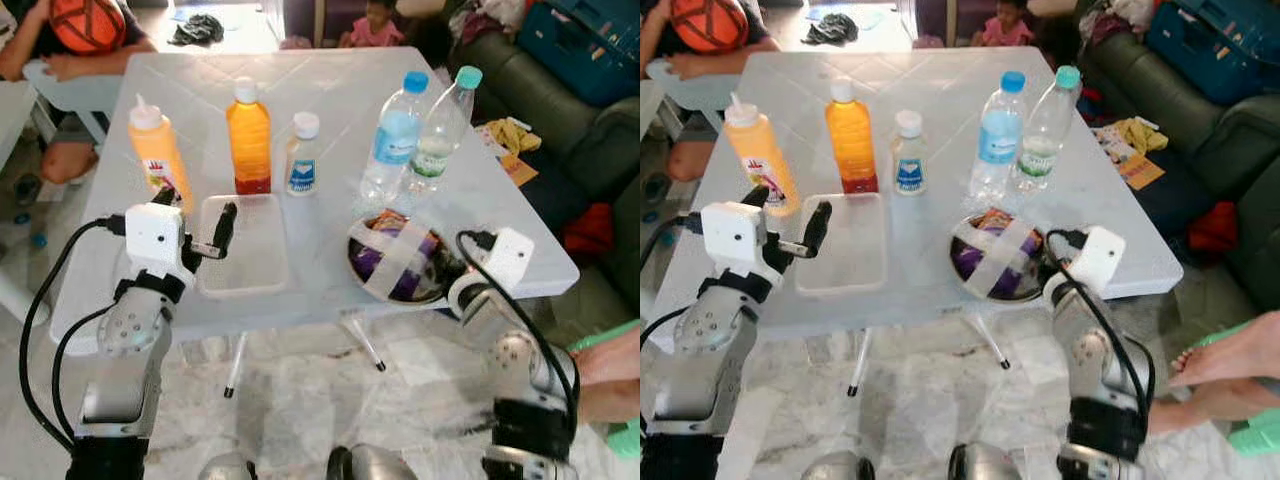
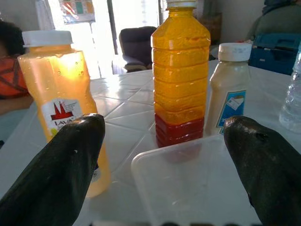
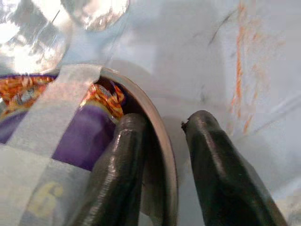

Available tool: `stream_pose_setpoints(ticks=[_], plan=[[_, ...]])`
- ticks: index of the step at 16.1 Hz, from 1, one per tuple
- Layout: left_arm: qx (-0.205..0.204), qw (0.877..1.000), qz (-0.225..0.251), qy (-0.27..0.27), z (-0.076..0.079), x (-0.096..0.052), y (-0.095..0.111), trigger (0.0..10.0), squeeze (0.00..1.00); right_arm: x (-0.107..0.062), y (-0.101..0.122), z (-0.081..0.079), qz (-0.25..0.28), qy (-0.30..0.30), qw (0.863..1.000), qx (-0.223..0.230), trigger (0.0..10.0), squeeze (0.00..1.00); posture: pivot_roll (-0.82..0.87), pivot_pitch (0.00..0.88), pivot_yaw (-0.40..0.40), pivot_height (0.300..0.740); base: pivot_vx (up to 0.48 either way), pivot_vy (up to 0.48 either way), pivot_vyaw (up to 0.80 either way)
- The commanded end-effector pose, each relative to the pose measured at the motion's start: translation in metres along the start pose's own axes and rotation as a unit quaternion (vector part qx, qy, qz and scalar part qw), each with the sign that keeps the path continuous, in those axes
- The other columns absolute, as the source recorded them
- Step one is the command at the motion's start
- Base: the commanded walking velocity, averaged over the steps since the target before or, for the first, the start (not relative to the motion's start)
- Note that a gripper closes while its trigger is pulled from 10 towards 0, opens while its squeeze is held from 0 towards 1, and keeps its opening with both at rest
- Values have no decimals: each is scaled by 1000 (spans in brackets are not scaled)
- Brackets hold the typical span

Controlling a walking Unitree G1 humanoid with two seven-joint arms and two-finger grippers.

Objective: Restocking fridge

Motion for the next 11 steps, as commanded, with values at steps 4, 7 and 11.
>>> stream_pose_setpoints(ticks=[4,7,11], plan=[[5,1000,8,-6,3,2,4,10000,0,7,16,14,23,-29,999,5,0,0,-4,77,-55,740,0,0,0],[9,1000,9,-5,1,3,6,10000,0,10,10,11,9,-15,1000,-4,2431,0,-3,77,-56,740,0,0,0],[16,1000,11,-6,1,3,8,10000,0,9,17,2,42,15,998,-47,10000,0,5,83,-56,740,0,0,0]])
Point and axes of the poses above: a point about 5 cm out from each wrist's last joint towards the gripper, its own x axis pointing out of the wrist towards the gripper, its own y axis along the axis of the wrist's last joint, z = x × y, the point moved 2 cm from there along x, pointing out of the wrist towards the gripper, and after that the axes turned 10 degrees about -x, right-handed, at the moved point
